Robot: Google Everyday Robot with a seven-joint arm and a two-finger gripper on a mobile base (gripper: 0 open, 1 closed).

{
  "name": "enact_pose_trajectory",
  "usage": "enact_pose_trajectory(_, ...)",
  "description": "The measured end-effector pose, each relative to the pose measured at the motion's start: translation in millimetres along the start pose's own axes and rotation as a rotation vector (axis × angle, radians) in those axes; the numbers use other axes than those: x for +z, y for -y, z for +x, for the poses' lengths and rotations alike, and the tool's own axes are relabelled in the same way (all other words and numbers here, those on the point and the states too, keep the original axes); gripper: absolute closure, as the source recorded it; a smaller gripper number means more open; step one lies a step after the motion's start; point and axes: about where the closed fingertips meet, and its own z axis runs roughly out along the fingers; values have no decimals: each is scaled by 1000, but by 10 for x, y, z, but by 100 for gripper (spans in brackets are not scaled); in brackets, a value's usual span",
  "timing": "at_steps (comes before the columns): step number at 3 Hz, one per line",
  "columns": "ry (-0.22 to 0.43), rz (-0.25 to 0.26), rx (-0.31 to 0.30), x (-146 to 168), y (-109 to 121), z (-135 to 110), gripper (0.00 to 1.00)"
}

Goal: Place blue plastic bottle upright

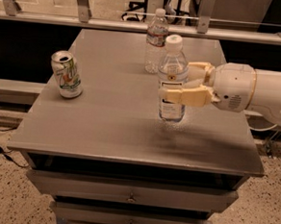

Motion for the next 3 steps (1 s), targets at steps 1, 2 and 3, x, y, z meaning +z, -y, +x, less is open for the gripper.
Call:
enact_pose_trajectory(1,33,5,-6,-20,15,110,100)
enact_pose_trajectory(2,50,4,-12,-38,21,206,100)
enact_pose_trajectory(3,54,-10,-6,-51,3,351,78)
